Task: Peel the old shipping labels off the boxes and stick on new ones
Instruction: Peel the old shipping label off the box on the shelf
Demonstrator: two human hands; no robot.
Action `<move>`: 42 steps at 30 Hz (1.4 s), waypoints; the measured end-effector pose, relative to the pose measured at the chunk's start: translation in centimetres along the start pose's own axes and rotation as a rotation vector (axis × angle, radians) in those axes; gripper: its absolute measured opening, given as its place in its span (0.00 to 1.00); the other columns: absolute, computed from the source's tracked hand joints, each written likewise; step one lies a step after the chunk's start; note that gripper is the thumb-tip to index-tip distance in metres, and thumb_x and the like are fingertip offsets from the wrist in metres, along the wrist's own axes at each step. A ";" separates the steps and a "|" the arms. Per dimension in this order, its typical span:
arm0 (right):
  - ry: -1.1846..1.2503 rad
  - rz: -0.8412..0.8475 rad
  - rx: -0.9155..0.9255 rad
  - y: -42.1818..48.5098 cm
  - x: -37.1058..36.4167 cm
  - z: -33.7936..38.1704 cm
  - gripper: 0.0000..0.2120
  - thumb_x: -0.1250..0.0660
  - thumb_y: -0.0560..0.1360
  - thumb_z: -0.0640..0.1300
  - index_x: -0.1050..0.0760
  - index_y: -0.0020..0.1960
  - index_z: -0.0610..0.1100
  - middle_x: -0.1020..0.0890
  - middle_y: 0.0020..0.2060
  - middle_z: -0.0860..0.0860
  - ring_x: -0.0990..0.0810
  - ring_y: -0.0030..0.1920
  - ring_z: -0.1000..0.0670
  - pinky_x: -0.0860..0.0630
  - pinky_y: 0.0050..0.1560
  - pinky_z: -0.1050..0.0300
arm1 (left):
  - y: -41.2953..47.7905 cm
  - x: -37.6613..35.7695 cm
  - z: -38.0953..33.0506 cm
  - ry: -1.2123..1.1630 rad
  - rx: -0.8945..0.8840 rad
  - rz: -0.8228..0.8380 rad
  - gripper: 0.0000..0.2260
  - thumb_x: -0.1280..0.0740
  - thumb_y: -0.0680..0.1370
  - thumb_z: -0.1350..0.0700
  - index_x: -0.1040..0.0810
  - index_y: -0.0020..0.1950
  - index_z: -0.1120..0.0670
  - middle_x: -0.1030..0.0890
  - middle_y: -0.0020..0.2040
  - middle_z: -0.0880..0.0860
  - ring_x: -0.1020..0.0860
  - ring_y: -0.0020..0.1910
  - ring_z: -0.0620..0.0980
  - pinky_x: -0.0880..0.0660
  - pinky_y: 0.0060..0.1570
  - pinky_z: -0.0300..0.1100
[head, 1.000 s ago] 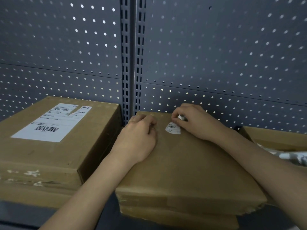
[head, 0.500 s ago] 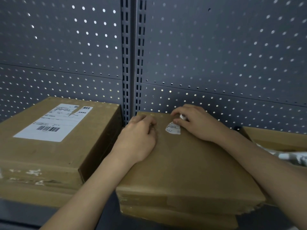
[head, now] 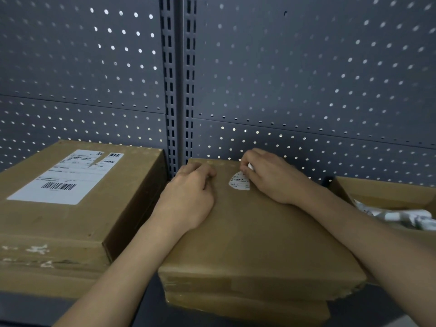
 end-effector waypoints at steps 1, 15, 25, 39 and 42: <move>0.006 0.000 0.004 -0.1 0.0 0.0 0.06 0.45 0.82 0.49 0.31 0.49 0.50 0.26 0.51 0.54 0.27 0.51 0.52 0.34 0.47 0.57 | 0.0 0.0 0.0 0.000 0.002 0.001 0.15 0.44 0.80 0.58 0.27 0.65 0.47 0.29 0.67 0.47 0.31 0.66 0.51 0.32 0.63 0.47; 0.103 -0.066 -0.046 -0.5 0.3 0.2 0.14 0.36 0.79 0.51 0.26 0.63 0.53 0.22 0.49 0.53 0.25 0.51 0.53 0.36 0.39 0.67 | 0.1 -0.1 0.2 -0.003 0.002 0.001 0.16 0.44 0.80 0.58 0.26 0.64 0.47 0.29 0.67 0.48 0.31 0.68 0.52 0.33 0.65 0.47; 0.081 -0.106 0.009 -1.1 0.4 0.6 0.05 0.39 0.81 0.47 0.28 0.46 0.50 0.25 0.49 0.55 0.27 0.48 0.56 0.36 0.40 0.74 | -0.1 -0.1 0.0 -0.008 -0.007 -0.009 0.15 0.44 0.80 0.58 0.26 0.65 0.48 0.29 0.67 0.47 0.31 0.67 0.51 0.33 0.65 0.46; 0.123 -0.170 0.113 -1.8 1.0 1.3 0.07 0.42 0.82 0.46 0.31 0.45 0.51 0.29 0.45 0.57 0.30 0.43 0.60 0.37 0.40 0.70 | 0.1 -0.2 0.2 -0.006 -0.003 -0.010 0.17 0.44 0.79 0.59 0.26 0.64 0.47 0.29 0.67 0.48 0.31 0.67 0.52 0.32 0.65 0.48; 0.129 -0.188 0.131 -1.8 0.9 1.4 0.06 0.42 0.82 0.47 0.32 0.45 0.50 0.30 0.45 0.57 0.30 0.43 0.61 0.36 0.40 0.69 | 0.1 -0.2 0.2 -0.009 -0.001 -0.005 0.17 0.44 0.79 0.59 0.26 0.65 0.47 0.29 0.67 0.48 0.31 0.67 0.52 0.32 0.65 0.48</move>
Point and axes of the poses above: each hand's wrist, its own y-axis towards the middle knuckle, its own x-axis out of the back of the hand, z = x × y, the point moved 3 cm from there along y, towards the middle knuckle
